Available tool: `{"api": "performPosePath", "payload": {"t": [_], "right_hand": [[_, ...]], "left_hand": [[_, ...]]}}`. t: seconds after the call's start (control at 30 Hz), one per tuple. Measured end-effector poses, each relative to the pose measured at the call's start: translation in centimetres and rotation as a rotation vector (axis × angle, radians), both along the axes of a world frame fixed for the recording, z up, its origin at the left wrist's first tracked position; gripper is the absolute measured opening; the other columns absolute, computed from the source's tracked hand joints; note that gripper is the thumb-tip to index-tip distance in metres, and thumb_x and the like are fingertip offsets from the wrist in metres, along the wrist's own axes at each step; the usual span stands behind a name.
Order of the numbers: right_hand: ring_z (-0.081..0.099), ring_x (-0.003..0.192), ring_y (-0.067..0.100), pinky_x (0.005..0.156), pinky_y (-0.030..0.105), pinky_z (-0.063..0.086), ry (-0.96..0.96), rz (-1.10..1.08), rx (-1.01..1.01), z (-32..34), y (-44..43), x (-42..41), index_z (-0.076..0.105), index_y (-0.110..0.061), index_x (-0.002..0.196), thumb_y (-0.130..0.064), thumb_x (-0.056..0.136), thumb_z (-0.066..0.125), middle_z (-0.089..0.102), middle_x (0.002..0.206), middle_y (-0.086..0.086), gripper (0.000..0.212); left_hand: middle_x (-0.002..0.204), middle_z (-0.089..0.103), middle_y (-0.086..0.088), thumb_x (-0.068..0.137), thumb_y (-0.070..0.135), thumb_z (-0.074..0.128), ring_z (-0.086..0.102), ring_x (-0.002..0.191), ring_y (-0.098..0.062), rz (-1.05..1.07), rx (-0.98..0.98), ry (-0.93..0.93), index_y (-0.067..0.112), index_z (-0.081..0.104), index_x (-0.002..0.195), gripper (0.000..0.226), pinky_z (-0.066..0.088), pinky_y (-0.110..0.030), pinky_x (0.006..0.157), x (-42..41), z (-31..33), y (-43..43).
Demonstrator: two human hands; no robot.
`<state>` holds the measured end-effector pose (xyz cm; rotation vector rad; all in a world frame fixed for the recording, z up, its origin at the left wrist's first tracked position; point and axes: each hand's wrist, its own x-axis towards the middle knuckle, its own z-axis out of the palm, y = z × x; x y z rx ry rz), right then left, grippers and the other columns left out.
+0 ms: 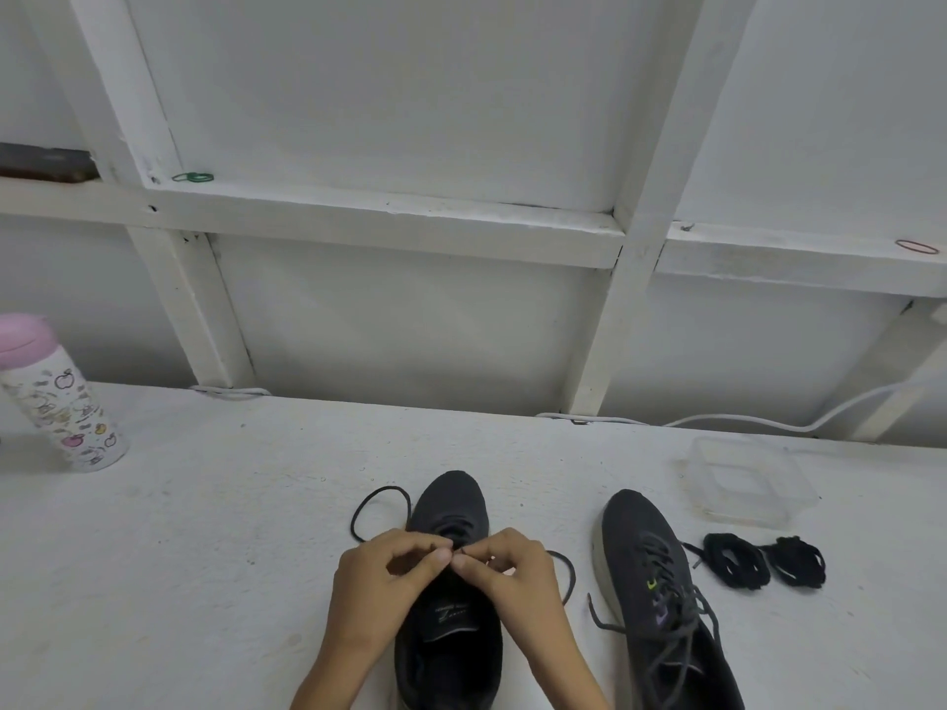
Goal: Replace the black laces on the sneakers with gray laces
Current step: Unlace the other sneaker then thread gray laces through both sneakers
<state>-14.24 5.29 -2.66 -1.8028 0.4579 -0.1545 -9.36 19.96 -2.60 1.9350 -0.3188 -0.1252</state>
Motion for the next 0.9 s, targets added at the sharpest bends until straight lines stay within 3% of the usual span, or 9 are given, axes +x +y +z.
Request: {"api": "performPosePath", "payload": {"t": [0.17, 0.33, 0.5, 0.63, 0.73, 0.77, 0.83, 0.9], "right_hand": [[0.063, 0.082, 0.01, 0.079, 0.023, 0.051, -0.049, 0.019, 0.111, 0.3, 0.1, -0.2, 0.081, -0.032, 0.075, -0.015, 0.079, 0.079, 0.067, 0.085, -0.001, 0.018], [0.064, 0.086, 0.014, 0.084, 0.029, 0.052, -0.048, 0.029, 0.074, 0.3, 0.2, 0.0, 0.08, -0.035, 0.074, -0.013, 0.075, 0.08, 0.063, 0.085, 0.0, 0.022], [0.062, 0.083, 0.004, 0.076, 0.021, 0.051, -0.062, 0.009, 0.048, 0.2, 0.9, 0.0, 0.079, -0.036, 0.07, -0.013, 0.074, 0.081, 0.063, 0.086, -0.004, 0.024], [0.061, 0.082, 0.003, 0.075, 0.019, 0.05, -0.071, 0.01, 0.062, 0.1, 1.0, 0.0, 0.079, -0.035, 0.069, -0.012, 0.075, 0.08, 0.061, 0.089, -0.001, 0.024], [0.061, 0.083, 0.004, 0.076, 0.022, 0.052, -0.09, -0.013, 0.059, -0.4, 1.3, 0.0, 0.078, -0.033, 0.066, -0.01, 0.075, 0.08, 0.059, 0.09, -0.002, 0.025], [0.061, 0.085, 0.007, 0.078, 0.027, 0.054, -0.09, -0.031, 0.044, -0.8, 1.5, 0.1, 0.077, -0.034, 0.064, -0.01, 0.074, 0.08, 0.058, 0.089, -0.005, 0.026], [0.06, 0.091, 0.016, 0.081, 0.038, 0.055, -0.107, -0.081, 0.011, -1.2, 1.8, 0.0, 0.074, -0.033, 0.062, -0.017, 0.072, 0.08, 0.056, 0.087, -0.011, 0.019], [0.06, 0.093, 0.018, 0.079, 0.04, 0.056, -0.135, -0.14, 0.013, -1.2, 2.0, 0.0, 0.075, -0.028, 0.068, -0.028, 0.064, 0.077, 0.056, 0.087, -0.016, 0.004]], "left_hand": [[0.076, 0.074, 0.018, 0.077, 0.02, 0.08, 0.069, 0.079, 0.003, -0.019, -0.005, 0.038, 0.032, 0.077, 0.085, 0.014, 0.054, -0.019, 0.08, 0.2, 0.5, -0.1], [0.077, 0.076, 0.007, 0.074, 0.019, 0.081, 0.071, 0.08, -0.006, -0.026, -0.102, 0.146, 0.027, 0.078, 0.074, 0.009, 0.056, -0.027, 0.082, 0.4, 0.5, 0.1], [0.084, 0.075, -0.001, 0.072, 0.01, 0.082, 0.072, 0.082, -0.016, -0.012, -0.207, 0.228, 0.024, 0.078, 0.069, 0.015, 0.057, -0.036, 0.085, 0.4, 0.0, 0.1], [0.084, 0.074, 0.003, 0.072, 0.011, 0.082, 0.071, 0.083, -0.014, -0.012, -0.208, 0.159, 0.028, 0.077, 0.068, 0.018, 0.057, -0.034, 0.084, 0.3, -0.5, 0.1], [0.095, 0.07, 0.01, 0.07, 0.028, 0.086, 0.067, 0.094, -0.008, -0.009, -0.246, -0.01, 0.031, 0.076, 0.082, 0.016, 0.052, -0.022, 0.085, 0.5, -0.4, -0.3], [0.102, 0.07, 0.008, 0.069, 0.036, 0.084, 0.065, 0.101, -0.008, -0.049, -0.281, -0.018, 0.028, 0.075, 0.093, 0.027, 0.05, -0.02, 0.089, 0.6, -0.4, -0.4], [0.111, 0.07, 0.002, 0.067, 0.041, 0.079, 0.064, 0.109, -0.011, -0.189, -0.345, 0.093, 0.022, 0.07, 0.107, 0.045, 0.049, -0.025, 0.096, 0.5, -0.4, -0.7], [0.11, 0.072, 0.002, 0.067, 0.041, 0.078, 0.066, 0.107, -0.013, -0.301, -0.3, 0.14, 0.028, 0.069, 0.109, 0.044, 0.05, -0.029, 0.097, 0.3, -0.6, -1.2]]}}
